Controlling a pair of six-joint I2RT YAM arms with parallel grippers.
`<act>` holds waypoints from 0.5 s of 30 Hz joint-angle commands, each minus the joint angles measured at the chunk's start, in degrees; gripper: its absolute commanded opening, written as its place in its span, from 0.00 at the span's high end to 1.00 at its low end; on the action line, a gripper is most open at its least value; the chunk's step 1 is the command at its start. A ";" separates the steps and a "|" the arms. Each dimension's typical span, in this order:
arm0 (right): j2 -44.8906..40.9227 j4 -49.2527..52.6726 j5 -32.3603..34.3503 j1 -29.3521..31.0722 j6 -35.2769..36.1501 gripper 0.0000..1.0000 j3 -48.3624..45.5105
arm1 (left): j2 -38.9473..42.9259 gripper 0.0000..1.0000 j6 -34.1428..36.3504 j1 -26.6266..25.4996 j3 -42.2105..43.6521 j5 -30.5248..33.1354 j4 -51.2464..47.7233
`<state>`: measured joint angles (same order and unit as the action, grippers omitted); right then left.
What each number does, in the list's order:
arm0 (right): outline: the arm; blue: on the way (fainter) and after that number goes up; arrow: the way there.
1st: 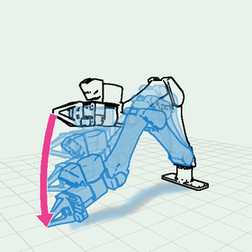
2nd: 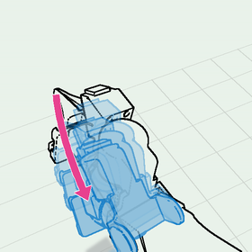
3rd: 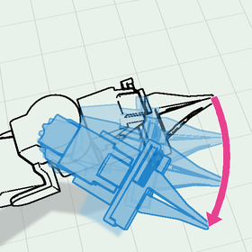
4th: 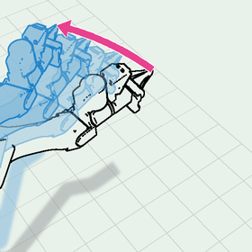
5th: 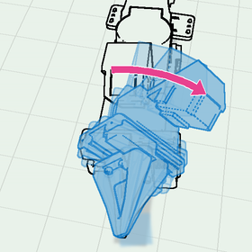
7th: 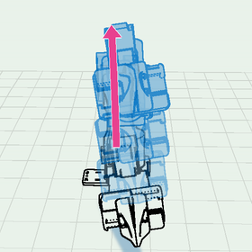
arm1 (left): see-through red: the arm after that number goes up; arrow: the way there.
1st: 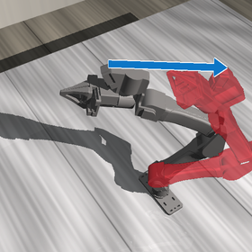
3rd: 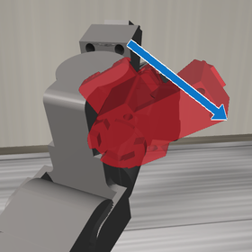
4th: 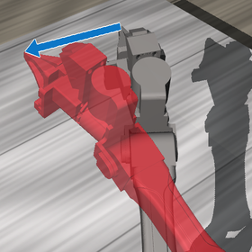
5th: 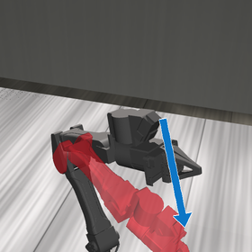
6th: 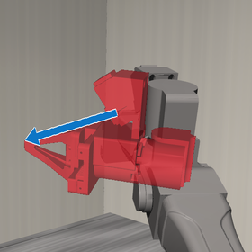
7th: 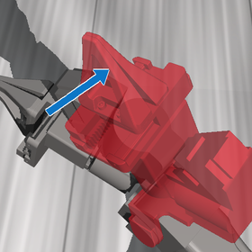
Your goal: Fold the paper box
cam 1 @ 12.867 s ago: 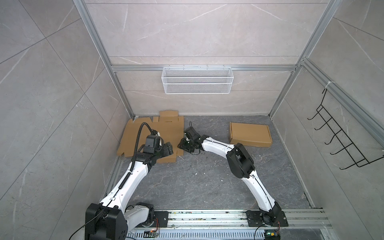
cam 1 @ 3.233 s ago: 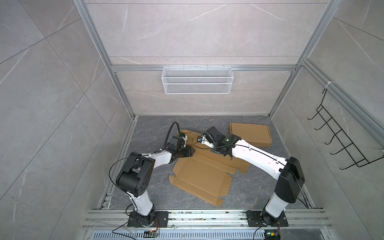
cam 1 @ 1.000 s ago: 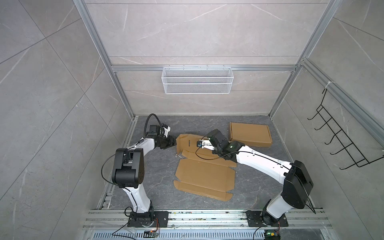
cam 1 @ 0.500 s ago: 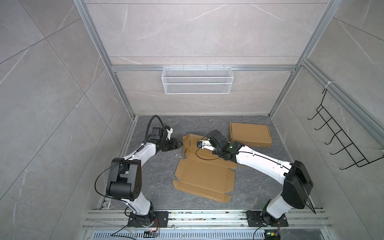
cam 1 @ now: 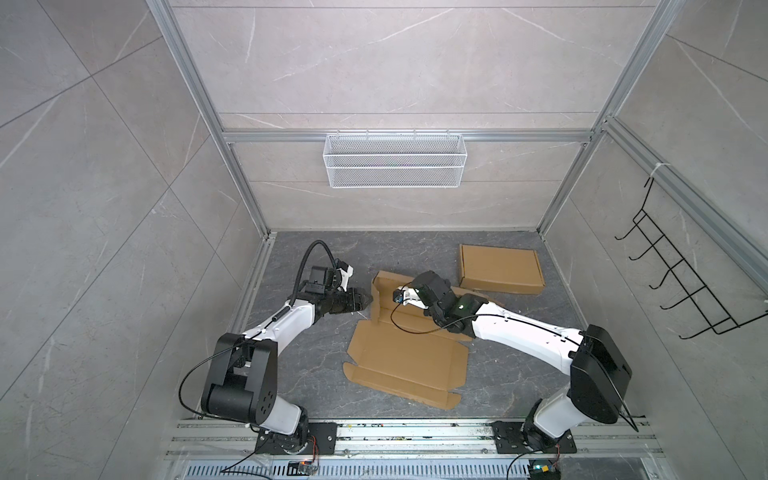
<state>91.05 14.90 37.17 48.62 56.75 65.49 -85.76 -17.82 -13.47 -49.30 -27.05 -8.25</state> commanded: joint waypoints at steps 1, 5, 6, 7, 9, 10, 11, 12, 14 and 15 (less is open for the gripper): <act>-0.26 -2.65 2.32 1.97 2.44 1.00 -3.96 | 1.21 0.27 -0.97 -0.10 0.89 0.42 5.01; 0.18 -4.70 3.96 3.23 2.89 1.00 -5.52 | 0.76 0.26 -0.71 -0.45 1.82 0.07 8.16; 0.17 -4.78 4.14 3.37 2.86 1.00 -5.61 | 0.73 0.26 -0.56 -0.50 2.13 0.09 9.04; 0.23 -4.76 4.10 3.49 2.88 1.00 -5.69 | 0.59 0.26 -0.40 -0.66 2.57 0.09 10.62; 0.40 -4.36 3.97 3.72 2.96 1.00 -5.73 | 0.33 0.26 -0.17 -1.47 3.11 -0.02 13.23; 0.53 -4.23 4.09 3.84 3.12 1.00 -5.66 | 0.14 0.26 0.05 -2.10 3.32 0.11 14.35; 0.65 -3.96 4.00 3.98 3.19 1.00 -5.63 | -0.09 0.26 0.41 -2.68 3.33 0.42 14.94; 0.84 -3.42 3.97 4.11 3.19 1.00 -5.42 | -0.38 0.26 0.91 -3.29 3.35 0.79 15.54; 1.04 -2.82 4.22 4.19 3.23 1.00 -5.23 | -1.17 0.25 1.32 -3.66 3.42 1.69 16.78; 1.02 -2.57 4.23 4.31 3.19 1.00 -5.25 | -1.56 0.25 1.32 -3.66 3.44 1.81 17.28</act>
<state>90.74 8.69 43.53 51.70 58.61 61.36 -86.26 -17.78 -16.47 -45.76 -26.48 2.98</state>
